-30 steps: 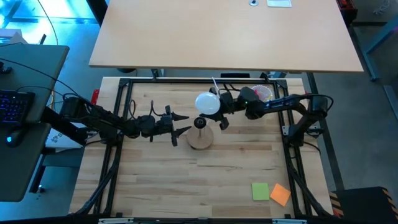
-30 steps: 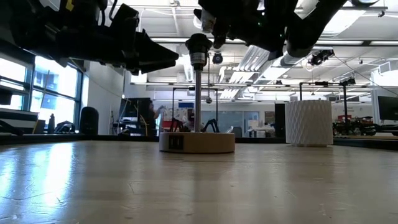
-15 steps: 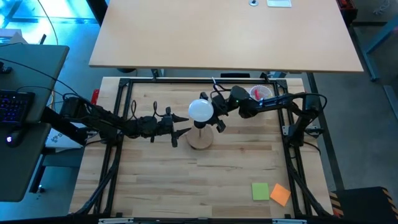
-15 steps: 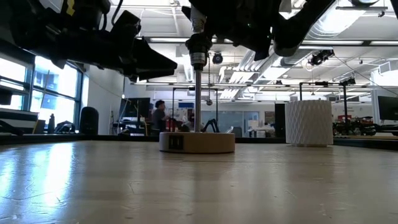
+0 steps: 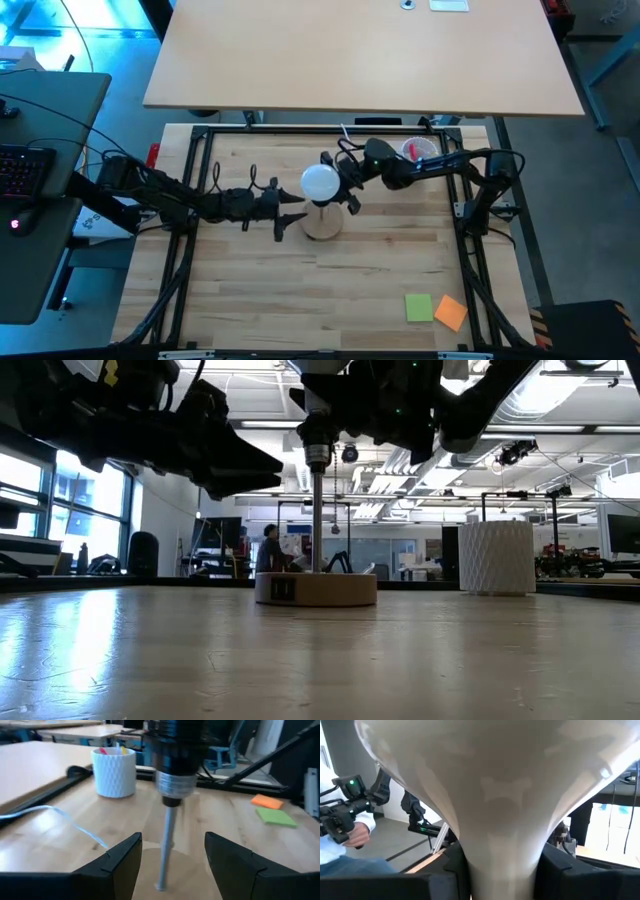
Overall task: Screw lightbulb
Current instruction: Insert the white lightbulb into the desk lamp
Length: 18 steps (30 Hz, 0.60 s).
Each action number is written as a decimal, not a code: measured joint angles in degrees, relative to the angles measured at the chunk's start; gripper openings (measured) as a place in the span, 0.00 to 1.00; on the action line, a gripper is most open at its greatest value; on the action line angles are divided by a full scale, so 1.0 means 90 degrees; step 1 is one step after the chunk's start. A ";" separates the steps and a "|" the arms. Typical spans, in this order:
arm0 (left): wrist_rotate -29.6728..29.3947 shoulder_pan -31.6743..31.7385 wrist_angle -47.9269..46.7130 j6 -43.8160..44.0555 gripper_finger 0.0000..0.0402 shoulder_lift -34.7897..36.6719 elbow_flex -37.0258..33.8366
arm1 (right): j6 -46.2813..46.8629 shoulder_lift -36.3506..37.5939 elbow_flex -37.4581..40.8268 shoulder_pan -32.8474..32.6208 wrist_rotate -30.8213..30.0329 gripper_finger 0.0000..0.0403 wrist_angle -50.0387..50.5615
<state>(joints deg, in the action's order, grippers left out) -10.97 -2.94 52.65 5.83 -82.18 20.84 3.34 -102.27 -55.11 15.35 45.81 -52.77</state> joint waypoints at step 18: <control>-0.1598 -0.0677 0.1152 -0.0582 0.53 -0.0014 0.0022 | 0.0201 0.0007 0.0002 0.0061 -0.0250 0.33 0.0240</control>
<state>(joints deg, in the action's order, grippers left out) -25.35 -9.04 63.02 0.60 -82.31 21.04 5.15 -102.21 -55.09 15.90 43.55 -50.61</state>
